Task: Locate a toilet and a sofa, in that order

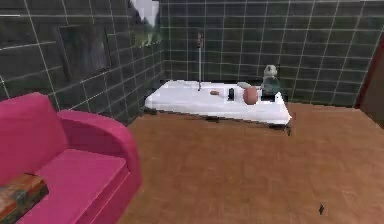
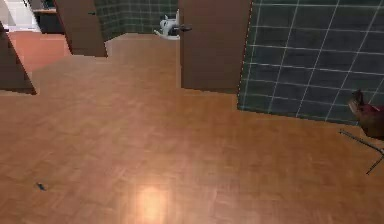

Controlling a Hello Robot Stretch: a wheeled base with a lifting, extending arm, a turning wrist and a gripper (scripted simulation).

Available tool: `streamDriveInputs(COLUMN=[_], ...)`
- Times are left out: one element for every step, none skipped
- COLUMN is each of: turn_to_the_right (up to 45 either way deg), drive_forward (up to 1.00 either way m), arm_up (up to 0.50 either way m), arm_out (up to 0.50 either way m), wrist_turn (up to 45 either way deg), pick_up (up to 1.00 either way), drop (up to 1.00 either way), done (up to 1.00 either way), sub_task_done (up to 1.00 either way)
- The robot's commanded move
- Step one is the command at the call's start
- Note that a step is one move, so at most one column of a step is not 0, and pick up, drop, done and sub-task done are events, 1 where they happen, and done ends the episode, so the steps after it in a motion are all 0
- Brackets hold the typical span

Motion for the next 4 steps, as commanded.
streamDriveInputs(turn_to_the_right=[45.0, 18.0, 0.0, 3.0], drive_forward=[0.00, 0.00, 1.00, 0.00], arm_up=[0.00, 0.00, 0.00, 0.00], arm_out=[0.00, 0.00, 0.00, 0.00], wrist_turn=[0.0, 0.0, 0.0, 0.0], pick_up=[0.00, 0.00, 0.00, 0.00], drop=[0.00, 0.00, 0.00, 0.00], done=[0.00, 0.00, 0.00, 0.00], sub_task_done=[0.00, 0.00, 0.00, 0.00])
